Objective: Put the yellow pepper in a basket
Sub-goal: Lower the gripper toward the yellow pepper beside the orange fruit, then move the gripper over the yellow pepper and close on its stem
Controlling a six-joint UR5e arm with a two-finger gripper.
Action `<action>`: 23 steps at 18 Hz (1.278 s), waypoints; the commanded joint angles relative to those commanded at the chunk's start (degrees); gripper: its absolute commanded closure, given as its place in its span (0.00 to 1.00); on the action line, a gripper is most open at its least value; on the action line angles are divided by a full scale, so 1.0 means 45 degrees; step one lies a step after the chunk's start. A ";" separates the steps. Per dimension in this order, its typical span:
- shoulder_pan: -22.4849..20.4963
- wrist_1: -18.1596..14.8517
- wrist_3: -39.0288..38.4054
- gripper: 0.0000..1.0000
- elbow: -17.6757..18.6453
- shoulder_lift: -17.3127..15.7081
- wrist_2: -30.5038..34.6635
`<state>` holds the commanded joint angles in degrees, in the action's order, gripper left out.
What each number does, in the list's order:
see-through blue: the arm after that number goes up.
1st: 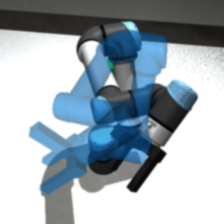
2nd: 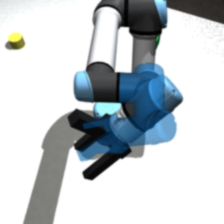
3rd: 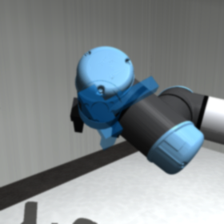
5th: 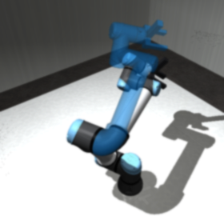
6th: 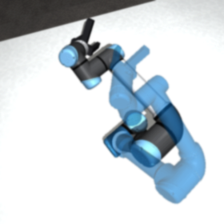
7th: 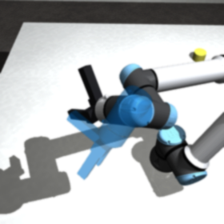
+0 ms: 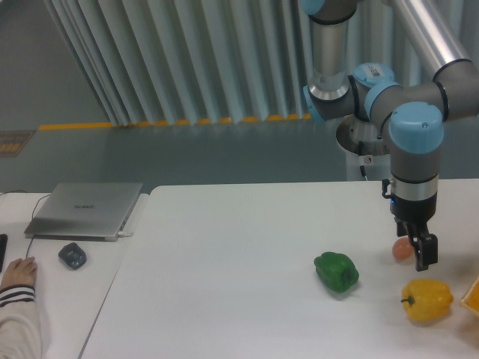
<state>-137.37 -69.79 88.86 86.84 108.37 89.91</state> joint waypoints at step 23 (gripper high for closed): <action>0.0078 0.2927 -0.2518 0.00 0.1172 0.0097 -0.0001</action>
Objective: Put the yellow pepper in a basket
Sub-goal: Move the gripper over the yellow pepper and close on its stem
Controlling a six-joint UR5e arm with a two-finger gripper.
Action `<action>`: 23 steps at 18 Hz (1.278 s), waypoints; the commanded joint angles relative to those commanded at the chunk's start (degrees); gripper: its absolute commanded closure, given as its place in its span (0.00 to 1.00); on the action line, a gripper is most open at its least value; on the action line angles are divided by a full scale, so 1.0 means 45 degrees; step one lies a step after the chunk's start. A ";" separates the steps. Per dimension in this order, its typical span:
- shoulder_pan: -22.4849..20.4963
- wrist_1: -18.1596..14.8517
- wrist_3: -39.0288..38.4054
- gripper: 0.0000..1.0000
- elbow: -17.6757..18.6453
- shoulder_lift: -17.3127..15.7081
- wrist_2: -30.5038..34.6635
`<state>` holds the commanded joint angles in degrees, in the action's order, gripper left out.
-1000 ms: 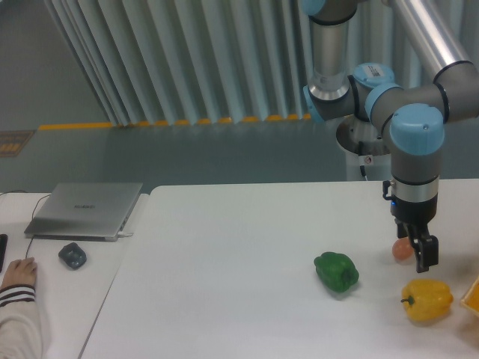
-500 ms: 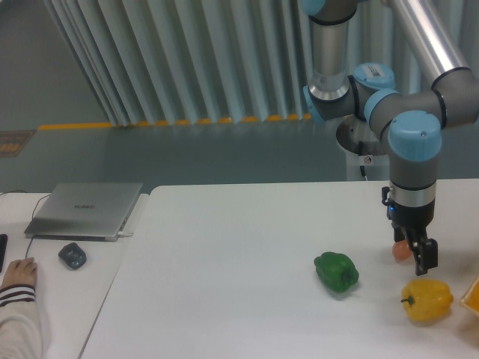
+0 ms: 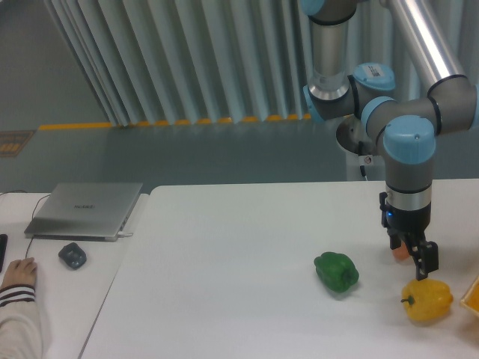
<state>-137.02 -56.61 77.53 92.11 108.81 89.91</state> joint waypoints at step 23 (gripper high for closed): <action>-0.0021 0.0355 -0.1193 0.00 -0.0762 0.1836 0.1504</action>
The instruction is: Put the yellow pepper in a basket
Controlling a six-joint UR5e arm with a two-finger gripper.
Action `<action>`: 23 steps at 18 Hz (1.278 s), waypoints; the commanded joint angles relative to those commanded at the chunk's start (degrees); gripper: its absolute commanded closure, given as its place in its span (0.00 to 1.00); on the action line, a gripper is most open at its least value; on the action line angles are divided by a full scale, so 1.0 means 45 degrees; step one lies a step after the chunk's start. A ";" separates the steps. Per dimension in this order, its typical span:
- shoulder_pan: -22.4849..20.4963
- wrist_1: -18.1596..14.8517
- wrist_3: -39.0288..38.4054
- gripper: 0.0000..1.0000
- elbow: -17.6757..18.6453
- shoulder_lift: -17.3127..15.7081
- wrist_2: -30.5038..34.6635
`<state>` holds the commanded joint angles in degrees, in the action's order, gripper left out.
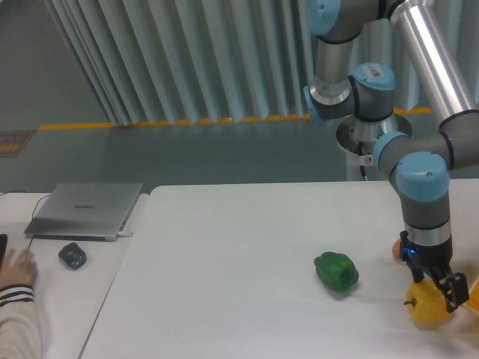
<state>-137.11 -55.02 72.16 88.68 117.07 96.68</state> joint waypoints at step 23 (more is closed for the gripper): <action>-0.0371 -0.0762 -0.0956 0.00 -0.0508 0.0039 -0.0469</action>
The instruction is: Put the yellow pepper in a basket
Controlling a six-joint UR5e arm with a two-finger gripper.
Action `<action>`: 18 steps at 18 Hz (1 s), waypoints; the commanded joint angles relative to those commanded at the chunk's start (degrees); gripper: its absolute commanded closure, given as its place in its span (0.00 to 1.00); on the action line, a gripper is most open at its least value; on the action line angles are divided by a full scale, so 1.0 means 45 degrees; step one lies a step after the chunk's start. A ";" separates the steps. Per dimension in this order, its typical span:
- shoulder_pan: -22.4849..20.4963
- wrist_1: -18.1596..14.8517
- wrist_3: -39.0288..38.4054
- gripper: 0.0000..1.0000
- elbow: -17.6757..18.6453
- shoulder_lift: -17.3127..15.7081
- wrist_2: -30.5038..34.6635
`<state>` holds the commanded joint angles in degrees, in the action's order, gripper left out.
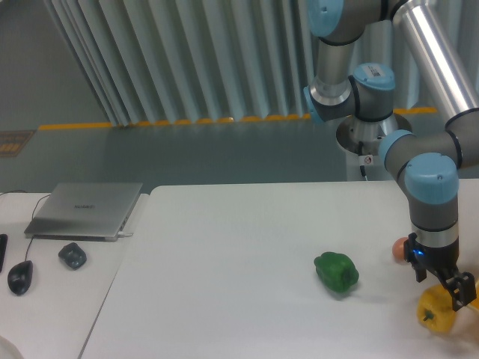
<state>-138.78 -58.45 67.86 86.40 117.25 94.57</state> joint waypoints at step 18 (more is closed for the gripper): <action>0.0801 0.0156 -0.1564 0.00 -0.0313 0.0645 0.1250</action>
<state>-135.18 -57.74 60.82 84.99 120.15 100.20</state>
